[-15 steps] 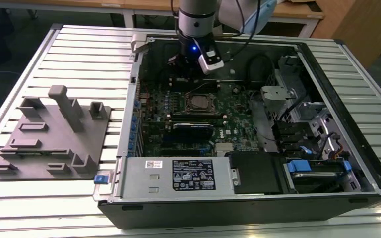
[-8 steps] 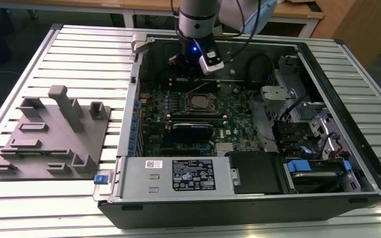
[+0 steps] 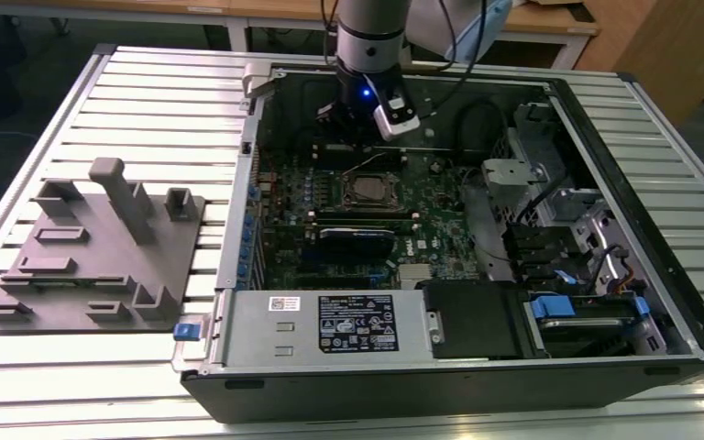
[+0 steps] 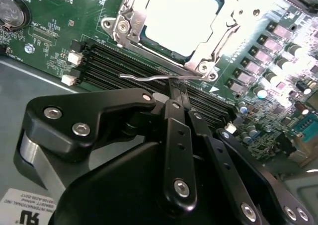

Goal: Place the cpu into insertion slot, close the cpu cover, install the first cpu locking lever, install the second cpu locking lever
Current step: 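Install the first cpu locking lever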

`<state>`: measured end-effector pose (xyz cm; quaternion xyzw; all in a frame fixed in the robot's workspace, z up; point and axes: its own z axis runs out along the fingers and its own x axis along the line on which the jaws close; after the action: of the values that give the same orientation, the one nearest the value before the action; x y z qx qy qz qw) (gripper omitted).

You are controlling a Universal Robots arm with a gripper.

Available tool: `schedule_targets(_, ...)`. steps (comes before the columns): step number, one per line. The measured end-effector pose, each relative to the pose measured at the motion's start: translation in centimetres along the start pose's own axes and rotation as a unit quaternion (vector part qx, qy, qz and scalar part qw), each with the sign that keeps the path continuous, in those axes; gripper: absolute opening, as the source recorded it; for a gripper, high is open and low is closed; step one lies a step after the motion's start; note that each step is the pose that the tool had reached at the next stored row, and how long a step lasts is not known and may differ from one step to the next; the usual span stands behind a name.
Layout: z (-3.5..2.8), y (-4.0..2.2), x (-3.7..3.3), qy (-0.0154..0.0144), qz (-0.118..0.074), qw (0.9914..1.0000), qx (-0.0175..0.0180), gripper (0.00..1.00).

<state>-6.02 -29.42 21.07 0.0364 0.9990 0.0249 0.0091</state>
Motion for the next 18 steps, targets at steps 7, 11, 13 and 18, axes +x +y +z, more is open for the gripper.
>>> schedule_targets(7, 0.11, 0.00, -0.07, -0.0003, 0.000, 1.00000, 0.0031, 0.10)
schedule_targets(11, 0.11, -0.01, -0.07, -0.0010, 0.000, 0.99992, 0.0122, 0.10)
schedule_targets(13, 0.10, -0.01, -0.07, -0.0014, 0.000, 0.99985, 0.0175, 0.10)
schedule_targets(18, 0.12, -0.02, -0.08, -0.0021, -0.001, 0.99969, 0.0247, 0.10)
